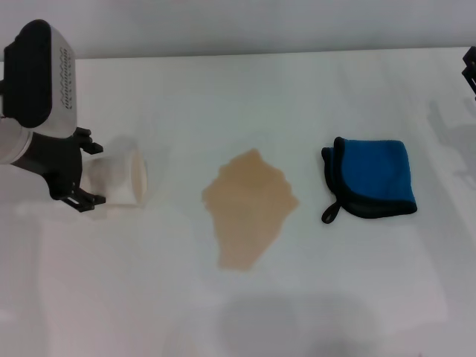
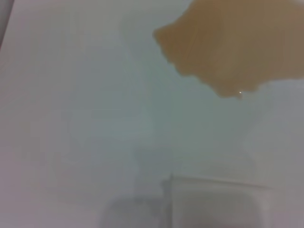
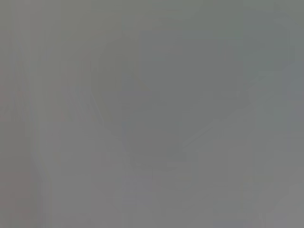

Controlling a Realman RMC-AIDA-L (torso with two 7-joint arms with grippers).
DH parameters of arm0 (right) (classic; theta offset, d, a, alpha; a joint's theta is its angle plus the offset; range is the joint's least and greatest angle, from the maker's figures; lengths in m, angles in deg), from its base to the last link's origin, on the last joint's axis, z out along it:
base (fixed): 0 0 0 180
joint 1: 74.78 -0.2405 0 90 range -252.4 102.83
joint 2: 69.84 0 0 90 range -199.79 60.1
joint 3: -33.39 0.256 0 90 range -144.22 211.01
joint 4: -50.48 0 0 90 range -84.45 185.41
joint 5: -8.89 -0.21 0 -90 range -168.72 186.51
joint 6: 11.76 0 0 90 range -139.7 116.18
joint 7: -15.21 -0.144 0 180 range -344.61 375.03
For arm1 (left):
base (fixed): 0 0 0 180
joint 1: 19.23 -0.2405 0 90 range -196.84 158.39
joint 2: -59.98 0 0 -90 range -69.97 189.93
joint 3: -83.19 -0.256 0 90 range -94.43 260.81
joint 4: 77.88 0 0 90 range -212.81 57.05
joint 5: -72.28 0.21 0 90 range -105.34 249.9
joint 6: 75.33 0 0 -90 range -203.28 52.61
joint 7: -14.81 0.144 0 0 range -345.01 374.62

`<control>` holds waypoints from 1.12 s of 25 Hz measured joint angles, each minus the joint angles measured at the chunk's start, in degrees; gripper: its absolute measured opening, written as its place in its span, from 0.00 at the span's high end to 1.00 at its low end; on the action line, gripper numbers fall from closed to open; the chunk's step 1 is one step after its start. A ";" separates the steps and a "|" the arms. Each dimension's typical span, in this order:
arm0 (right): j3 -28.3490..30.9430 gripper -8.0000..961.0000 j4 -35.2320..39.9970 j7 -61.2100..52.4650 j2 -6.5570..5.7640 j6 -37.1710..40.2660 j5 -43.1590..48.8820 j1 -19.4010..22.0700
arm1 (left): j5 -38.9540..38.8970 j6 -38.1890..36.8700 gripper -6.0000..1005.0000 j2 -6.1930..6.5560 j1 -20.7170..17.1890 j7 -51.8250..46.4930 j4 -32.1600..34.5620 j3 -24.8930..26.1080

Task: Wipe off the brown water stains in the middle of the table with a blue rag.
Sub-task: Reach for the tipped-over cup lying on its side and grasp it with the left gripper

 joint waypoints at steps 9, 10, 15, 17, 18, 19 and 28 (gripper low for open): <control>-0.08 0.23 0.00 -0.01 0.00 0.00 0.08 -0.01 | -1.64 -3.22 0.12 -0.02 0.11 1.39 -2.84 0.00; -0.08 0.23 0.00 -0.01 0.00 0.00 0.08 -0.01 | -1.70 -3.41 0.12 -0.02 0.17 1.39 -3.14 0.00; -0.07 0.23 0.00 -0.01 0.00 -0.04 0.08 0.09 | -2.27 -4.41 0.12 -0.05 0.06 1.41 -3.60 -0.01; -0.08 0.23 0.00 -0.01 0.00 -0.14 0.08 0.05 | -2.27 -4.60 0.12 -0.06 0.06 1.42 -3.84 -0.01; -0.07 0.23 0.00 -0.01 0.00 -0.20 0.08 0.04 | -2.27 -4.73 0.12 -0.07 0.05 1.42 -4.05 0.00; -0.08 0.23 0.00 -0.01 0.00 -0.30 0.08 0.02 | -2.28 -4.91 0.12 -0.07 0.04 1.42 -4.52 -0.01; -0.06 0.23 0.00 -0.01 -0.01 -0.13 0.17 0.19 | -2.28 -5.82 0.12 -0.19 -0.08 1.42 -5.67 -0.01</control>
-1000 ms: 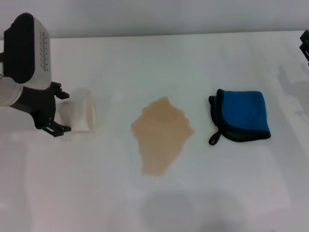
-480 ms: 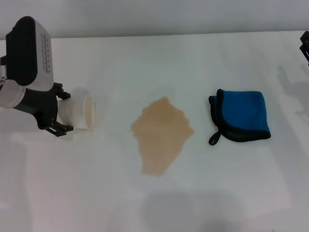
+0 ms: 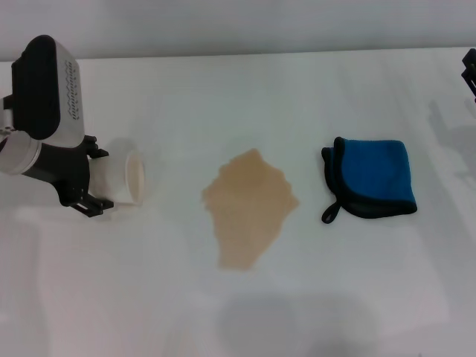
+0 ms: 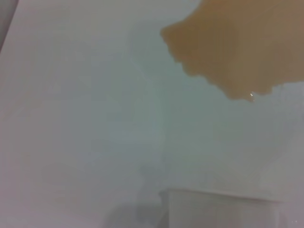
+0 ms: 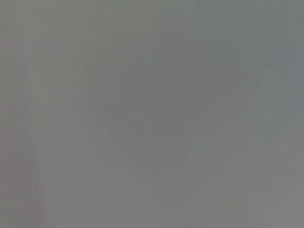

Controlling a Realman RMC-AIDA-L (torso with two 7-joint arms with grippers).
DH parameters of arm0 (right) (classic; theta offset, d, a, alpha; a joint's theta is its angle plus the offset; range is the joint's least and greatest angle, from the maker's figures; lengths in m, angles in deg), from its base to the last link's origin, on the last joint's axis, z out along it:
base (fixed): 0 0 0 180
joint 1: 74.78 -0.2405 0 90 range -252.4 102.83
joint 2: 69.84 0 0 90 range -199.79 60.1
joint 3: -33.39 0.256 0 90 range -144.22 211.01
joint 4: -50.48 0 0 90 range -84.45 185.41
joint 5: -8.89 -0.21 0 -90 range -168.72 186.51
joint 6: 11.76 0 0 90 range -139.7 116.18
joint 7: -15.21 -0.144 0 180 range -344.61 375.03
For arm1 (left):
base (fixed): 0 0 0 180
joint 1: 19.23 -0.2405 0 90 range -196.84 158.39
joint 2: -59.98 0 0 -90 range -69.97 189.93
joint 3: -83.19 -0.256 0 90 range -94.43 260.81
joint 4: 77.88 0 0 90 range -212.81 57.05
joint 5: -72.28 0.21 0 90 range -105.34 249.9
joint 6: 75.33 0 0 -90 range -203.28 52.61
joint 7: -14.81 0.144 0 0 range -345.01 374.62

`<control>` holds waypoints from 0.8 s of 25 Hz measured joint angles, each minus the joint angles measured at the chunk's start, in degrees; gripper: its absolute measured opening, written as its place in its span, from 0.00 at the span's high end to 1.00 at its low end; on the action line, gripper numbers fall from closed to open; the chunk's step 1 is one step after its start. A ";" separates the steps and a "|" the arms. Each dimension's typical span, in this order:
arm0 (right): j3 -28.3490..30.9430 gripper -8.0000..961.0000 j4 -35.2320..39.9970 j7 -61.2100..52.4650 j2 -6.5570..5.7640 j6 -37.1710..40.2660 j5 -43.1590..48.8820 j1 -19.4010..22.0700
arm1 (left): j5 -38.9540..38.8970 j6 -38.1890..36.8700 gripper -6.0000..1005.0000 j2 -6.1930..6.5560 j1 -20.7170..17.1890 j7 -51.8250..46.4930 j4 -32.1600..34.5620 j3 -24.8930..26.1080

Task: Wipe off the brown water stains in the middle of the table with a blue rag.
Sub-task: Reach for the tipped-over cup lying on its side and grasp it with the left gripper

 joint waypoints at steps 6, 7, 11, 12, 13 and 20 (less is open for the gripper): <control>0.16 0.23 0.00 0.00 -0.08 0.08 0.00 0.27 | -0.08 -0.36 0.12 0.00 -0.34 0.00 -0.05 -0.01; 0.16 0.23 0.00 0.00 -0.08 0.08 -0.01 0.28 | -0.08 -0.45 0.12 0.00 -0.41 0.00 -0.05 -0.03; 0.15 0.23 0.00 0.00 -0.08 0.09 -0.05 0.30 | -0.09 -0.60 0.12 0.00 -0.52 0.00 -0.11 -0.09; 0.12 0.23 0.00 0.00 -0.08 0.10 -0.05 0.30 | -0.09 -0.60 0.12 0.00 -0.52 0.00 -0.15 -0.12; 0.09 0.23 0.00 0.00 -0.08 0.11 -0.04 0.30 | -0.10 -0.60 0.12 0.00 -0.55 0.00 -0.18 -0.25; 0.01 0.23 0.00 0.00 -0.08 0.13 0.00 0.23 | -0.52 -0.78 0.13 0.00 -0.74 -0.10 -0.82 -0.79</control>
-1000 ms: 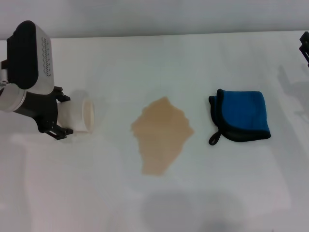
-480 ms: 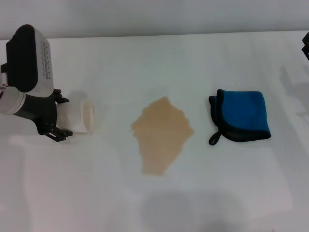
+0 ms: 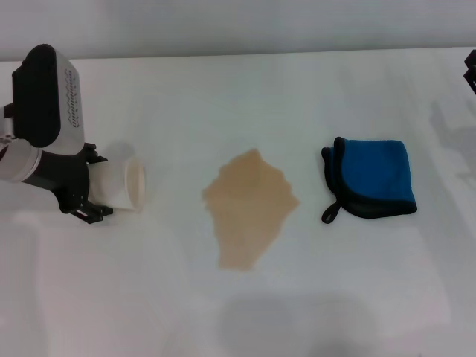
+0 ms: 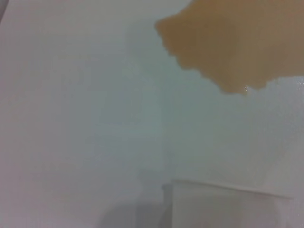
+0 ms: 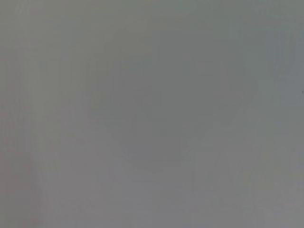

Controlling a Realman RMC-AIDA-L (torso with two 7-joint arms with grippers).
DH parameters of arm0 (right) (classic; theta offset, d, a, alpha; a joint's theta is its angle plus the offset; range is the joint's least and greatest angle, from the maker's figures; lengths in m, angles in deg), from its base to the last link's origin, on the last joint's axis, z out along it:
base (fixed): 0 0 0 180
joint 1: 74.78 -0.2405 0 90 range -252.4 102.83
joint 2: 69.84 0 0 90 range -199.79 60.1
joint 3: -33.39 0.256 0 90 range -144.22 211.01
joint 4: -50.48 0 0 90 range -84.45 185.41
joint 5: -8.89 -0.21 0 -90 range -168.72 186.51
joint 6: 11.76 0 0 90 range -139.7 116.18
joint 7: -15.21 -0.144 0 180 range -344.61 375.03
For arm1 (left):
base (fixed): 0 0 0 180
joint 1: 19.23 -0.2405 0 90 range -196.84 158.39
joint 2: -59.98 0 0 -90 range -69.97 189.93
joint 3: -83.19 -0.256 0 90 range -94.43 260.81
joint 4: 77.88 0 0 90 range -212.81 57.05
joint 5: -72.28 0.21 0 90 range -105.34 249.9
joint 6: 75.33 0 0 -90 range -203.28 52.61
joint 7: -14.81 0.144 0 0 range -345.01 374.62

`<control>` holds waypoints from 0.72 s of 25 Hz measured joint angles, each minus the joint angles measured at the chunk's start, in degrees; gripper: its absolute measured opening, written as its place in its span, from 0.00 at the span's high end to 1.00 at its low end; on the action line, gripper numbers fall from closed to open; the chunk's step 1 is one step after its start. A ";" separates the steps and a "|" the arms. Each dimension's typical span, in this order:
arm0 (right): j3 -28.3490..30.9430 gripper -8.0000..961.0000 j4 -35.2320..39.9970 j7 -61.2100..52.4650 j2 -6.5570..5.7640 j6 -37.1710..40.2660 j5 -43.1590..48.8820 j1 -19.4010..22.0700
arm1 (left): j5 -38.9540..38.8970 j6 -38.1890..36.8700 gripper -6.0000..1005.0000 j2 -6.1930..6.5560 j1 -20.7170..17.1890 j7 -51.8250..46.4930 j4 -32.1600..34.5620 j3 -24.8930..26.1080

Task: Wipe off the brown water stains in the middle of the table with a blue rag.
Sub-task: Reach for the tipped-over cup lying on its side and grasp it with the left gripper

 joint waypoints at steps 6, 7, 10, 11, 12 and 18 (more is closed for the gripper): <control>-0.02 0.23 0.00 0.00 0.00 0.02 0.00 0.07 | -0.18 -0.50 0.14 0.00 -0.50 -0.14 0.06 0.00; -0.02 0.23 0.00 0.00 0.00 0.02 0.00 0.09 | -0.19 -0.51 0.14 0.00 -0.54 -0.18 0.20 0.00; 0.01 0.23 0.00 0.00 0.00 0.02 0.00 0.15 | -0.19 -0.51 0.16 -0.04 -0.57 -0.35 0.52 0.00; 0.01 0.23 0.00 0.00 0.00 0.02 0.00 0.15 | -0.19 -0.51 0.16 -0.04 -0.57 -0.45 0.55 0.00; 0.02 0.23 0.00 0.00 0.00 0.02 0.00 0.15 | -0.19 -0.51 0.17 -0.05 -0.56 -0.50 0.56 0.00; 0.16 0.23 0.00 0.00 0.00 0.01 -0.10 0.16 | -0.19 -0.80 0.18 -0.09 -0.39 -0.70 0.60 0.00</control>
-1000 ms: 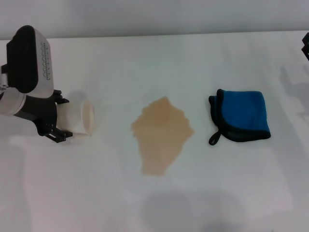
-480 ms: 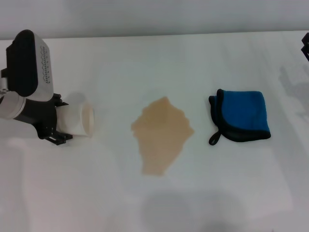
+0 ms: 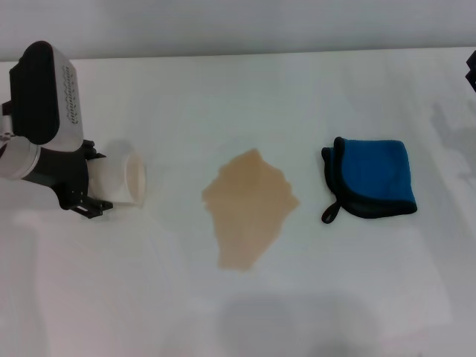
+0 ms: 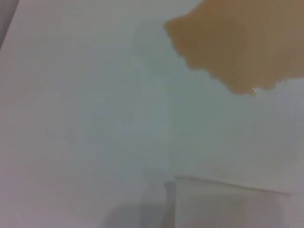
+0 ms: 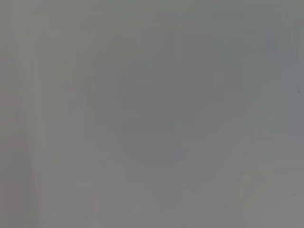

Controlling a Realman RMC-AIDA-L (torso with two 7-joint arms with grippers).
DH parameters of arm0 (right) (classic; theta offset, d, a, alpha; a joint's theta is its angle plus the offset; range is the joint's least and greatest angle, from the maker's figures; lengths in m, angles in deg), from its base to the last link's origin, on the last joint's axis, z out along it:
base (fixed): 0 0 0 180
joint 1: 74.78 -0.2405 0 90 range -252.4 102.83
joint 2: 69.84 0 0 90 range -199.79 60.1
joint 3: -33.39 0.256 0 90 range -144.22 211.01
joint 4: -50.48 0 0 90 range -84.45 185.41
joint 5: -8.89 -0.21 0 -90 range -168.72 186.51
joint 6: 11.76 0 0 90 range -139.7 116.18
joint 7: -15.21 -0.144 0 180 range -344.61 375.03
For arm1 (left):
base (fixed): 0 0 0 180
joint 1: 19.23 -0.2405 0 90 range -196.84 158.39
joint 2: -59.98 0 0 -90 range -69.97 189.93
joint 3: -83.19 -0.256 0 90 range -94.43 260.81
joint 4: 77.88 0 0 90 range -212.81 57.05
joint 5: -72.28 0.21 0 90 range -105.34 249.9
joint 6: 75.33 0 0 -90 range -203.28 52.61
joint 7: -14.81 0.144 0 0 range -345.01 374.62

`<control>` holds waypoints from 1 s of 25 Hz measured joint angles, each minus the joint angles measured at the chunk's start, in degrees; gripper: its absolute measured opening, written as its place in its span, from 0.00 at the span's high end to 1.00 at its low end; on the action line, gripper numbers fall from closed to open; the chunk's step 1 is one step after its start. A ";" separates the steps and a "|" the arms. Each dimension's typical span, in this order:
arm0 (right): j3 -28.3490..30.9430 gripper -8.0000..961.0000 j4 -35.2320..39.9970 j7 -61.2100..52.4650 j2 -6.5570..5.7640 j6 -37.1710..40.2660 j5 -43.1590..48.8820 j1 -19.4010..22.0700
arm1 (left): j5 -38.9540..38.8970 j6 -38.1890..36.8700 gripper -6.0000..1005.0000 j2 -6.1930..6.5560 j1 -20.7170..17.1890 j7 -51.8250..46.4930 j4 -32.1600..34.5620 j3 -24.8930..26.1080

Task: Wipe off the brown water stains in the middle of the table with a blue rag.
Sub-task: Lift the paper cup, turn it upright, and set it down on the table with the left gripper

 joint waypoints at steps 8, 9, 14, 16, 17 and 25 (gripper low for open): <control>0.02 0.23 0.00 0.00 -0.02 -0.43 -0.09 -0.16 | -1.26 -1.25 0.18 0.00 -0.11 -0.06 0.00 -0.04; 0.05 0.23 0.00 0.00 -0.04 -0.46 -0.09 -0.21 | -1.35 -1.31 0.18 0.00 -0.11 -0.06 0.00 -0.05; 0.16 0.23 0.00 0.17 -0.07 -0.54 -0.20 -0.41 | -1.49 -1.88 0.19 0.00 -0.12 -0.05 -0.01 -0.09; 0.18 0.23 0.00 0.22 -0.09 -0.55 -0.28 -0.42 | -2.62 -2.56 0.19 0.00 -0.21 -0.18 -0.07 -0.09; 0.18 0.23 0.00 0.22 -0.12 -0.56 -0.31 -0.43 | -3.61 -3.05 0.19 0.00 -0.31 -0.40 -0.12 -0.09; 0.18 0.23 0.00 0.33 -0.18 -0.67 -0.36 -0.56 | -13.54 -7.90 0.19 0.01 -3.54 -0.75 0.04 -0.12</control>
